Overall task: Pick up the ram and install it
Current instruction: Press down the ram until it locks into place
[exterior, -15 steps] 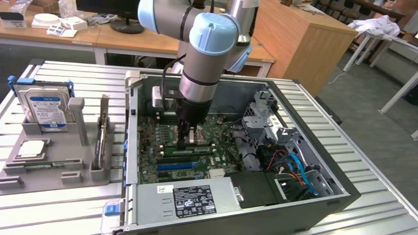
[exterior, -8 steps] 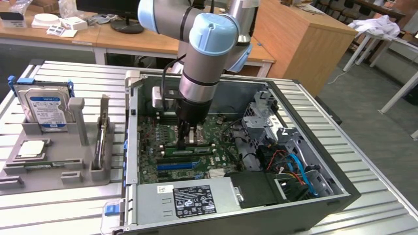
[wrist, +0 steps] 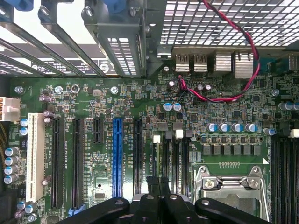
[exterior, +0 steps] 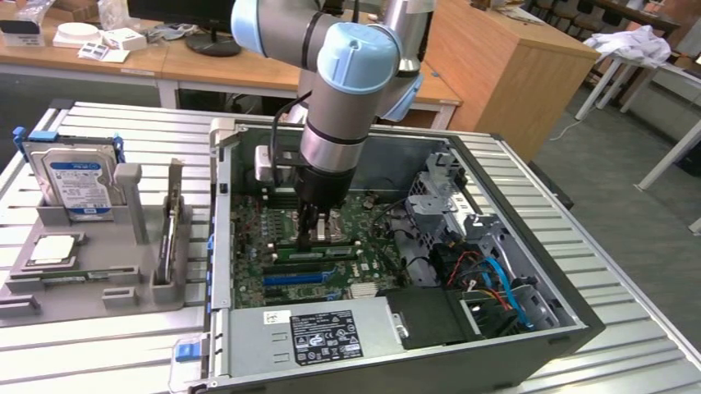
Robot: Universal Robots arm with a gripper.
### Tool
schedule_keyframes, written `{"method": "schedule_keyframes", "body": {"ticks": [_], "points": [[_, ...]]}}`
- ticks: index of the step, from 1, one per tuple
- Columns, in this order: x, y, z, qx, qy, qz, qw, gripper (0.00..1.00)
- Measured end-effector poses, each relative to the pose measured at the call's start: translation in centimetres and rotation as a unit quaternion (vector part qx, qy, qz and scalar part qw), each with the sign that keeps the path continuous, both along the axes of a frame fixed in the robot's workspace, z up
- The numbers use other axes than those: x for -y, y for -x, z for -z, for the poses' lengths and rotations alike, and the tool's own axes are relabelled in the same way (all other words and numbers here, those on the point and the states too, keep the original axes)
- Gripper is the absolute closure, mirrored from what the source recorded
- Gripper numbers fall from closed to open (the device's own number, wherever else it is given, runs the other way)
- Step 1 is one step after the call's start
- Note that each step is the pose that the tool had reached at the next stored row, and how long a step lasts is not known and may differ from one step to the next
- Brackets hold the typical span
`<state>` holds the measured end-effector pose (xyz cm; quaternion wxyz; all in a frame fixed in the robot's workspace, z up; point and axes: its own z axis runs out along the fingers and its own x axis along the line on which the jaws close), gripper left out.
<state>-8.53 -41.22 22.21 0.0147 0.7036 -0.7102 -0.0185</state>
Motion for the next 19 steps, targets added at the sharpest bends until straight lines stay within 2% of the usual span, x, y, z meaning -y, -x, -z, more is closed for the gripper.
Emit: {"method": "schedule_keyframes", "body": {"ticks": [9, 19], "points": [[-0.02, 0.0, -0.10, 0.0005, -0.0006, 0.000, 1.0000, 0.89], [0.00, 0.0, -1.95, 0.0000, 0.0000, 0.000, 1.0000, 0.89]]}}
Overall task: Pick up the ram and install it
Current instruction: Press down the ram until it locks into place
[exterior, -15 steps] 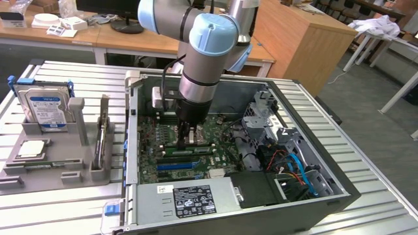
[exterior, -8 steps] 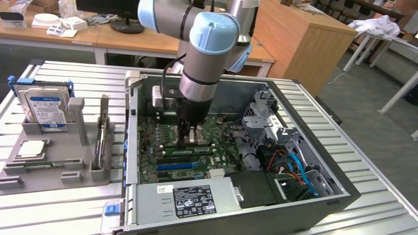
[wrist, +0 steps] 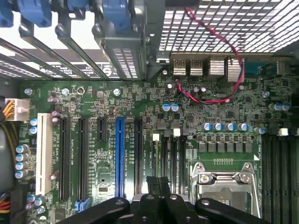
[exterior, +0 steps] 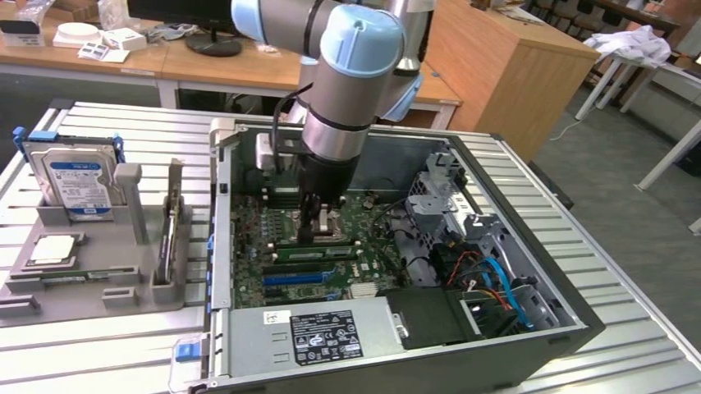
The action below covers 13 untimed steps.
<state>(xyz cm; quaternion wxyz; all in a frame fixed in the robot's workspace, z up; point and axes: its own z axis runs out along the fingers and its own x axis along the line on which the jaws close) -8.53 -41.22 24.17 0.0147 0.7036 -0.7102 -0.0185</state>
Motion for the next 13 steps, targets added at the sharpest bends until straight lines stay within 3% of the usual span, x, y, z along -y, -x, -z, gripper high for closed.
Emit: {"method": "schedule_keyframes", "body": {"ticks": [13], "points": [[0.00, 0.0, -2.96, 0.0000, 0.0001, 0.000, 1.0000, 0.89]]}}
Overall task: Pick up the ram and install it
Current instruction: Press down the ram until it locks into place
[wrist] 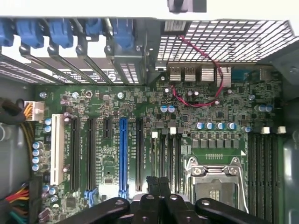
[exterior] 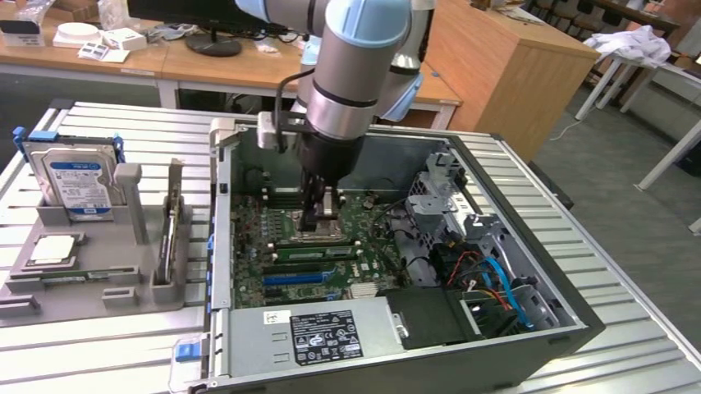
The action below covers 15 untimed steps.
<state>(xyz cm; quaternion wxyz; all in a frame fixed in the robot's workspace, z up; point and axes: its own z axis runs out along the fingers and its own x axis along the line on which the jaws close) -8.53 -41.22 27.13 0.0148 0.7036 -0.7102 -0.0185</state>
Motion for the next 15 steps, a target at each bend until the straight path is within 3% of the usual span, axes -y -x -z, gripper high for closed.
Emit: {"method": "schedule_keyframes", "body": {"ticks": [15], "points": [[0.00, 0.0, -3.35, 0.0000, 0.0004, 0.000, 1.0000, 0.89]]}}
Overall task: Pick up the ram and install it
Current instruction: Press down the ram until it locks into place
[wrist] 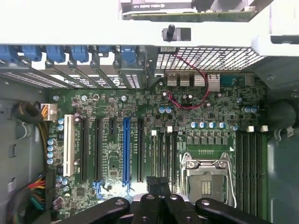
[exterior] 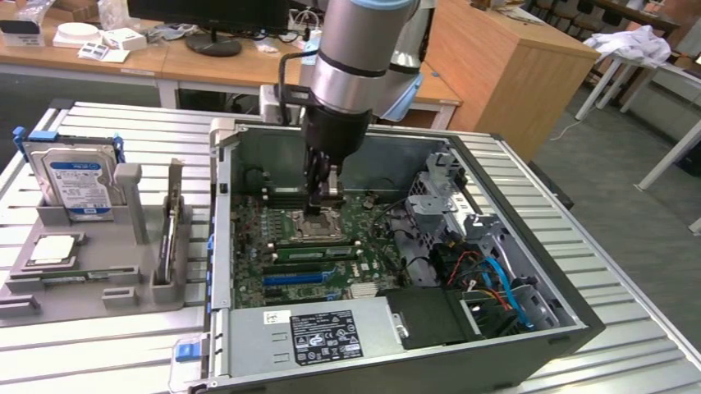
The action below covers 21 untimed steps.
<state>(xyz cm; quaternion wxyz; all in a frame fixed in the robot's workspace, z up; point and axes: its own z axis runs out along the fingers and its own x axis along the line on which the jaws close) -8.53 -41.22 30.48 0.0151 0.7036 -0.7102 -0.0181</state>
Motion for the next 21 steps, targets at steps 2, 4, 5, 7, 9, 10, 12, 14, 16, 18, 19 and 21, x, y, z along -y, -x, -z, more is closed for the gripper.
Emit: {"method": "schedule_keyframes", "body": {"ticks": [2, 4, 5, 7, 9, 10, 12, 14, 16, 18, 19, 21], "points": [[0.00, 0.0, -0.46, 0.0000, 0.0001, 0.000, 1.0000, 0.89], [0.00, 0.0, -0.91, 0.0000, 0.0003, 0.000, 1.0000, 0.89], [0.00, 0.0, -1.12, 0.0000, 0.0004, 0.000, 1.0000, 0.89], [0.00, 0.0, -1.50, 0.0000, 0.0007, 0.000, 1.0000, 0.89], [0.00, 0.0, -1.83, 0.0000, 0.0010, 0.000, 1.0000, 0.89], [0.00, 0.0, -1.96, 0.0000, 0.0011, 0.000, 1.0000, 0.89], [0.00, 0.0, -2.18, 0.0000, 0.0011, 0.000, 1.0000, 0.89], [0.00, 0.0, -2.44, 0.0000, 0.0011, 0.000, 1.0000, 0.89], [0.00, 0.0, -2.67, 0.0000, 0.0010, 0.000, 1.0000, 0.89], [0.00, 0.0, -2.85, 0.0000, 0.0011, 0.000, 1.0000, 0.89], [0.00, 0.0, -2.90, 0.0000, 0.0010, 0.000, 1.0000, 0.89], [0.00, 0.0, -2.90, 0.0001, 0.0010, 0.000, 1.0000, 0.89]]}}
